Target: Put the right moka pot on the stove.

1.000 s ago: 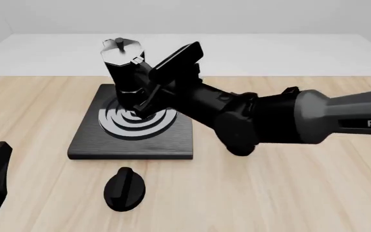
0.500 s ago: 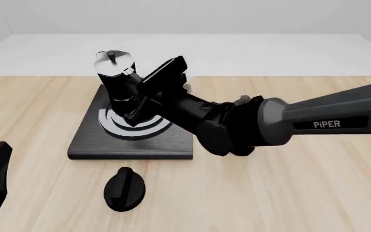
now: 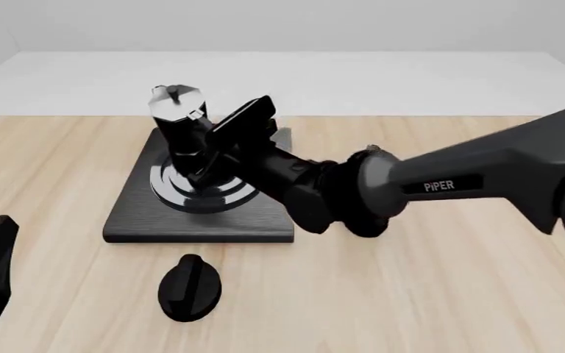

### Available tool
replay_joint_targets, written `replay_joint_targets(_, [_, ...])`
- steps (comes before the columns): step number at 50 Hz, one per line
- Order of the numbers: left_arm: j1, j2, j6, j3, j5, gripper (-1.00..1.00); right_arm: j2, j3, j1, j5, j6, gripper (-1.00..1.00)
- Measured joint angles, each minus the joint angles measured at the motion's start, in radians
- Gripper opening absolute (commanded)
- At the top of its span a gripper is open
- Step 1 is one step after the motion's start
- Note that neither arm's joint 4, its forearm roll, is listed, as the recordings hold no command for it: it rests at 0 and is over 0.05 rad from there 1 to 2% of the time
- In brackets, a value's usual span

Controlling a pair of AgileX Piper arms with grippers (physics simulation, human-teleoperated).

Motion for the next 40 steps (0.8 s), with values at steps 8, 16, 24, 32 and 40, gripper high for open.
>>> replay_joint_targets(8, [0.0, 0.0, 0.0, 0.0, 0.0, 1.0, 0.04, -0.036, -0.014, -0.006, 0.007, -1.0])
replay_joint_targets(16, [0.0, 0.0, 0.0, 0.0, 0.0, 1.0, 0.079, -0.066, -0.028, -0.01, 0.023, -1.0])
replay_joint_targets(24, [0.0, 0.0, 0.0, 0.0, 0.0, 1.0, 0.111, -0.085, -0.041, -0.016, 0.049, -1.0])
replay_joint_targets(32, [0.0, 0.0, 0.0, 0.0, 0.0, 1.0, 0.135, -0.1, -0.054, -0.018, 0.075, -1.0])
replay_joint_targets(40, [0.0, 0.0, 0.0, 0.0, 0.0, 1.0, 0.15, -0.112, -0.062, -0.021, 0.1, -1.0])
